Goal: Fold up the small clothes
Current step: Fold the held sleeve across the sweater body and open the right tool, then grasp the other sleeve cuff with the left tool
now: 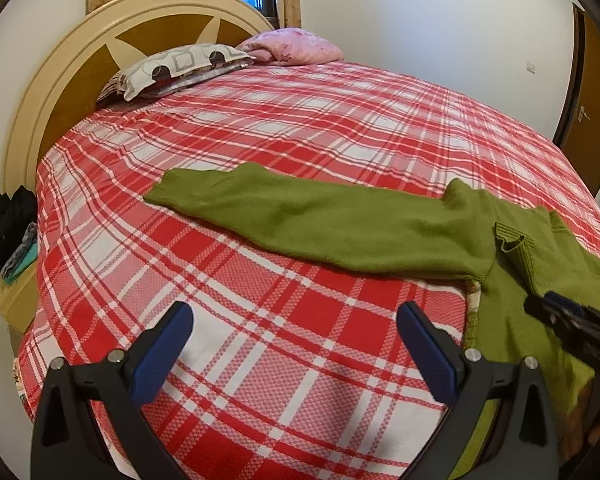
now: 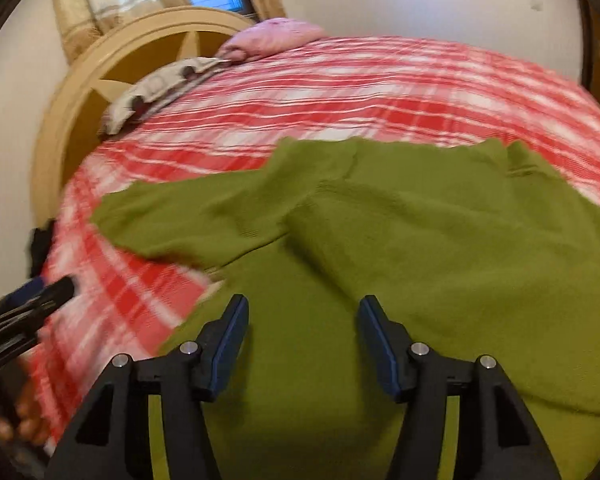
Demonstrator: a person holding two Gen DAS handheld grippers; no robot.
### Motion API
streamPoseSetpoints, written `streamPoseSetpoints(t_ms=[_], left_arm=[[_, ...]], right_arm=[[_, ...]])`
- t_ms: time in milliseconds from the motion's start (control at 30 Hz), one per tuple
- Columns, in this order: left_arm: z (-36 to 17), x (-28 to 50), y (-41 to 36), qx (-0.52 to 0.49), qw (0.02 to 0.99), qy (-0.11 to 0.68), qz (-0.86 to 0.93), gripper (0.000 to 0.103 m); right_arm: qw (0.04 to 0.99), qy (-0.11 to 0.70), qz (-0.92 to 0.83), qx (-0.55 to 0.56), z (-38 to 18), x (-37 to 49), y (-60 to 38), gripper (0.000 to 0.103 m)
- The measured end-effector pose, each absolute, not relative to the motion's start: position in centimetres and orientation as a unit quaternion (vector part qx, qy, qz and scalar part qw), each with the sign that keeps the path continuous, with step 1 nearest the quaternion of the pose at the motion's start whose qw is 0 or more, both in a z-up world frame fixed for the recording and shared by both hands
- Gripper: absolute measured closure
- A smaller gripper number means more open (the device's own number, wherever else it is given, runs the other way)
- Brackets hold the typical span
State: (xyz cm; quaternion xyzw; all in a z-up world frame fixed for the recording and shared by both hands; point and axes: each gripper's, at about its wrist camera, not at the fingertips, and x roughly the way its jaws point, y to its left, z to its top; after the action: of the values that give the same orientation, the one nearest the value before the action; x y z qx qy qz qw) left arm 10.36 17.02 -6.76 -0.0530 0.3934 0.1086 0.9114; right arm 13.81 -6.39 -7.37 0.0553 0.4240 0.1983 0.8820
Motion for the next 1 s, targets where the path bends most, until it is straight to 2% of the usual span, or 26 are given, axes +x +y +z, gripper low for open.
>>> streamPoseSetpoints(t_ms=[100, 133, 200, 333, 467, 567, 733, 833, 933, 1000], left_arm=[[-6.7, 10.3, 17.1, -0.052, 0.912, 0.392, 0.111, 0.000], [-6.7, 10.2, 17.1, -0.049, 0.912, 0.391, 0.115, 0.000], [-6.7, 10.3, 17.5, -0.048, 0.912, 0.389, 0.123, 0.000], [-7.0, 10.4, 19.7, -0.076, 0.904, 0.394, 0.146, 0.000], [-7.3, 10.6, 22.9, -0.090, 0.896, 0.393, 0.186, 0.000], [-6.8, 11.0, 26.1, -0.101, 0.893, 0.377, 0.223, 0.000], [-6.3, 13.6, 30.4, -0.157, 0.892, 0.354, 0.232, 0.000], [-6.9, 16.3, 32.4, -0.207, 0.877, 0.371, 0.224, 0.000], [-8.5, 18.7, 33.2, -0.249, 0.860, 0.392, 0.211, 0.004], [-10.4, 20.3, 33.4, -0.282, 0.839, 0.421, 0.199, 0.016]], right_arm=[[0.899, 0.378, 0.202, 0.088, -5.1, 13.2, -7.4, 0.046], [0.908, 0.366, 0.183, 0.095, -4.4, 13.4, -7.9, 0.059], [0.912, 0.374, 0.139, 0.096, -4.4, 15.0, -8.4, 0.077], [0.909, 0.397, 0.087, 0.087, -6.8, 18.2, -7.5, 0.078], [0.888, 0.438, 0.115, 0.082, -9.9, 19.0, -4.7, 0.077], [0.895, 0.426, 0.130, 0.028, -9.3, 18.0, -2.7, 0.077], [0.916, 0.366, 0.156, 0.056, -5.6, 14.4, -2.6, 0.076], [0.920, 0.350, 0.170, 0.051, -4.3, 12.3, -2.0, 0.076], [0.913, 0.358, 0.186, 0.054, -4.2, 10.6, -1.6, 0.076], [0.908, 0.368, 0.190, 0.060, -4.7, 9.7, -1.6, 0.076]])
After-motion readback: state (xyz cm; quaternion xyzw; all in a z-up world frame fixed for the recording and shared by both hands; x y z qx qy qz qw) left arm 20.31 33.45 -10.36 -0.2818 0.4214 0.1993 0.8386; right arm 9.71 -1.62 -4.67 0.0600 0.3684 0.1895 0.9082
